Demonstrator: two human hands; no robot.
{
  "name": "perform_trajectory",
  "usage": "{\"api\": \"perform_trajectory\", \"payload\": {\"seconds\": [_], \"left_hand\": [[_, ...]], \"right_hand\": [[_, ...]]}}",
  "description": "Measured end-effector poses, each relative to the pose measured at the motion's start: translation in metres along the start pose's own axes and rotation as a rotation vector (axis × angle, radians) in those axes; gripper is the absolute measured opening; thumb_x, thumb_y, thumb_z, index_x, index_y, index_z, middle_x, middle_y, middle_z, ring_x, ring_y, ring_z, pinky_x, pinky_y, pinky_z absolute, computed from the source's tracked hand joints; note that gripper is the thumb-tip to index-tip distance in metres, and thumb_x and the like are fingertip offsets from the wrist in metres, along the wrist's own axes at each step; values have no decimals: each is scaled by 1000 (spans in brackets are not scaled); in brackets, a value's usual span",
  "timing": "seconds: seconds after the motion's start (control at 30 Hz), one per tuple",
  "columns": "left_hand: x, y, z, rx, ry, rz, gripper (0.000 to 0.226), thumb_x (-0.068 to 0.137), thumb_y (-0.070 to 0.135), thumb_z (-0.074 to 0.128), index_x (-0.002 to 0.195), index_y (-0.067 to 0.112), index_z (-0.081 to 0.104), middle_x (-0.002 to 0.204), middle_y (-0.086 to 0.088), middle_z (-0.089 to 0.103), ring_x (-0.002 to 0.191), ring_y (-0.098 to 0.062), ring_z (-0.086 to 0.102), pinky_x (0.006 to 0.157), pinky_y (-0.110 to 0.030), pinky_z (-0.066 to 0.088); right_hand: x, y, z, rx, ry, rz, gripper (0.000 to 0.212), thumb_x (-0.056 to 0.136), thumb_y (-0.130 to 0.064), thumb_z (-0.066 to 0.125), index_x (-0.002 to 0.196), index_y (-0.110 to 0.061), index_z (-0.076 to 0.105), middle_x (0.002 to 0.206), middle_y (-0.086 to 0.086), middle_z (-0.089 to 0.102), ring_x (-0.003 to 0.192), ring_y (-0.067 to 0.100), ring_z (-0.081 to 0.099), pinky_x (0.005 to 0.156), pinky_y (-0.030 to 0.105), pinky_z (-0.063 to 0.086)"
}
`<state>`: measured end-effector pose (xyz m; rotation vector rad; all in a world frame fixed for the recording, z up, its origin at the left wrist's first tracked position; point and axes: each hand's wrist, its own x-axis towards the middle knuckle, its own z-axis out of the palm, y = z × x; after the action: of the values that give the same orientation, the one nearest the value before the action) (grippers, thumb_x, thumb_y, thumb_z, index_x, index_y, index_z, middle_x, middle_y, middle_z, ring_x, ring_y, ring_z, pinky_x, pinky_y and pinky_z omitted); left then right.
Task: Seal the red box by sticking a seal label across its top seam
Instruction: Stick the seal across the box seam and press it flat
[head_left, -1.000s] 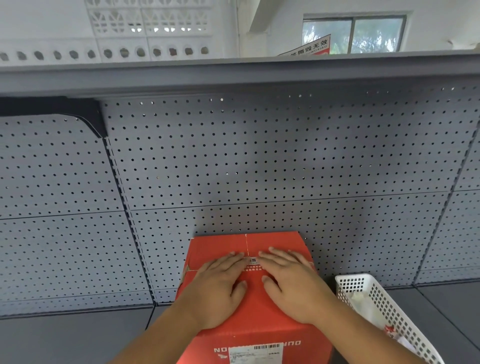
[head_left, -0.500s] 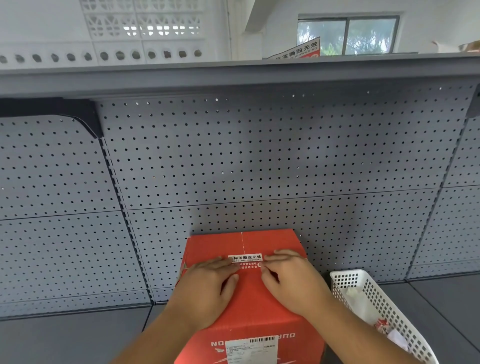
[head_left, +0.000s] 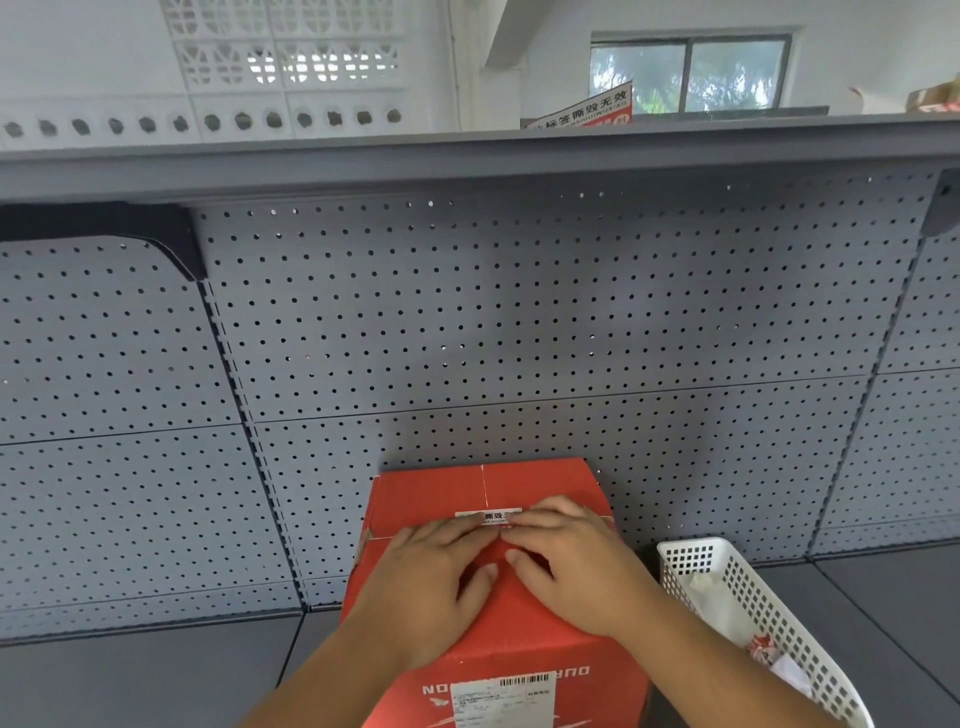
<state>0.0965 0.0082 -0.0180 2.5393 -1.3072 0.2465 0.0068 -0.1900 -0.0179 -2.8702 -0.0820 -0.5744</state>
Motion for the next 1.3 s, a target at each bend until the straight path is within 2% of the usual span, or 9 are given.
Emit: {"api": "perform_trajectory", "payload": {"seconds": [0.13,0.23,0.4,0.53,0.73,0.97,1.03,1.13,1.3], "left_hand": [[-1,-3,-1,20,7,-13,56,98,64,23,146,46,44,155,22,43,143,-8,35,116,-36,25],[-2,-1,1,38,60,-34,52,98,60,28,141,42,53,149,21,52,139,-7,42,112,-36,29],[-9,-1,5,100,243,-115,44,97,48,41,108,27,78,115,12,77,112,-10,68,94,-34,50],[-9,1,4,93,253,-129,46,100,49,42,99,21,79,109,6,79,105,-14,71,93,-33,54],[-9,-2,5,46,258,-129,42,99,49,41,98,23,75,105,7,76,97,-16,67,88,-36,55],[-10,-3,4,22,257,-151,38,98,45,39,93,23,69,96,8,71,91,-16,62,84,-36,52],[-10,-1,3,10,260,-155,37,97,45,39,92,23,68,94,7,70,90,-16,62,83,-36,52],[-11,0,0,2,254,-152,34,95,44,39,94,24,66,95,8,69,91,-17,61,82,-34,50],[-13,3,-6,23,183,-163,36,95,47,40,115,26,62,112,6,68,104,-20,59,91,-38,48]], "right_hand": [[0,0,2,-23,78,6,36,98,-48,45,121,-38,70,126,-23,66,118,6,47,96,39,44],[-1,1,4,-37,168,51,34,96,-43,49,103,-30,79,109,-20,74,106,9,53,90,41,51],[-3,4,8,-45,231,108,35,91,-40,51,83,-21,80,96,-15,76,98,8,55,84,38,56],[-2,6,9,-45,232,117,35,88,-39,51,75,-20,78,93,-11,76,97,9,57,80,39,57],[-4,1,4,-78,219,30,28,88,-37,55,97,-28,79,104,-19,73,101,10,55,84,35,52],[-6,1,4,-56,216,107,30,85,-37,54,74,-22,78,87,-16,75,90,9,56,76,36,56],[-6,0,3,-43,217,116,30,85,-36,53,76,-21,78,88,-14,75,89,10,59,74,36,58],[-6,-1,3,-56,217,115,28,86,-36,53,88,-20,77,96,-13,73,92,12,59,77,37,57],[-5,-9,-5,-127,142,139,36,92,-43,46,114,-25,69,114,-11,68,104,15,56,88,40,52]]}}
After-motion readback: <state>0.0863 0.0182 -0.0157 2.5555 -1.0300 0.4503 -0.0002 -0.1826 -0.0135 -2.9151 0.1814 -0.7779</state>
